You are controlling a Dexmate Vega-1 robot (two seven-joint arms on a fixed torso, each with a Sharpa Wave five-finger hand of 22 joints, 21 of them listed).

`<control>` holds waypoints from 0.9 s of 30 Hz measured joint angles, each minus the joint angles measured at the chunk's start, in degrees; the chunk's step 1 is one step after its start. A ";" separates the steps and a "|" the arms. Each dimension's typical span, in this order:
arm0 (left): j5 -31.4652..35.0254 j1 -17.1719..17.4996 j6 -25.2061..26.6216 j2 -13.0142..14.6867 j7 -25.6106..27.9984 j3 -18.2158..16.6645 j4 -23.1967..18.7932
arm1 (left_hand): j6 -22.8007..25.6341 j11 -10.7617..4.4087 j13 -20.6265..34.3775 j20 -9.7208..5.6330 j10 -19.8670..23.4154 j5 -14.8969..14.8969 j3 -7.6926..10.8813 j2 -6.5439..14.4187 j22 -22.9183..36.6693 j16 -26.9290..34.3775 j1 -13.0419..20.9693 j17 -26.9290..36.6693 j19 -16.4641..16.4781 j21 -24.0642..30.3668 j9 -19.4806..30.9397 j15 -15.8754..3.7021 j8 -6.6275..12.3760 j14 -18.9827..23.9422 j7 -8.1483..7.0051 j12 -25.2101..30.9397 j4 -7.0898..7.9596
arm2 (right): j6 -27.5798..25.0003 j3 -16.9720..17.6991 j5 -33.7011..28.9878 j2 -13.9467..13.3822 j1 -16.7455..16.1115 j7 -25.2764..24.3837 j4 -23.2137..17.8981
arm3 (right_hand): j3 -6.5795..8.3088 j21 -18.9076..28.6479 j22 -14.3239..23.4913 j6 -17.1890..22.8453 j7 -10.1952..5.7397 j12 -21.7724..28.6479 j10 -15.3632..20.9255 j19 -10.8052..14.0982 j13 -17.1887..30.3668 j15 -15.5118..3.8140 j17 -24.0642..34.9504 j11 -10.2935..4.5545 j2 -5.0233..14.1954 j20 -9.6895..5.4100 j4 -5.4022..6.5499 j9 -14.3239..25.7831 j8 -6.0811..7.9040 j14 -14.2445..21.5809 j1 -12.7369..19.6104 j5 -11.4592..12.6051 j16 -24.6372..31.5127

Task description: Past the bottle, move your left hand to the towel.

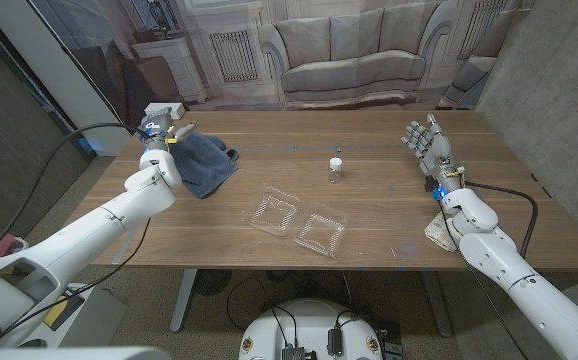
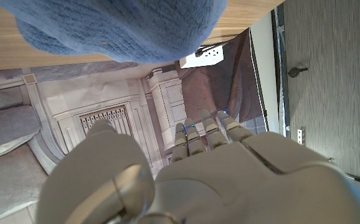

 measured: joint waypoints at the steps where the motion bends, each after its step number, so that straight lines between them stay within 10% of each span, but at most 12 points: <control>1: -0.07 -0.19 -0.16 -0.18 0.00 0.17 0.36 | 0.00 0.00 0.00 0.00 0.00 0.00 0.00 0.00 0.00 0.00 0.00 0.00 0.00 0.00 0.00 0.00 0.00 0.00 0.00 0.00 0.00 | 0.00 0.00 0.00 0.00 0.00 0.00 0.00 | 0.00 0.00 0.00 0.00 0.00 0.00 0.00 0.00 0.00 0.00 0.00 0.00 0.00 0.00 0.00 0.00 0.00 0.00 0.00 0.00 0.00; 27: -0.79 -3.68 -3.66 -3.46 -0.09 3.45 7.47 | 0.00 0.00 0.00 0.00 0.00 0.22 -0.48 0.37 0.00 0.00 0.37 0.00 0.00 0.00 0.00 0.00 0.00 0.00 0.00 0.00 0.00 | -0.24 -0.05 0.20 -0.14 0.39 0.22 0.08 | -0.49 -0.34 0.00 0.44 -0.02 0.00 0.20 0.20 0.00 0.01 0.00 -0.21 0.00 -0.20 0.00 0.00 0.00 -0.01 0.00 0.00 0.00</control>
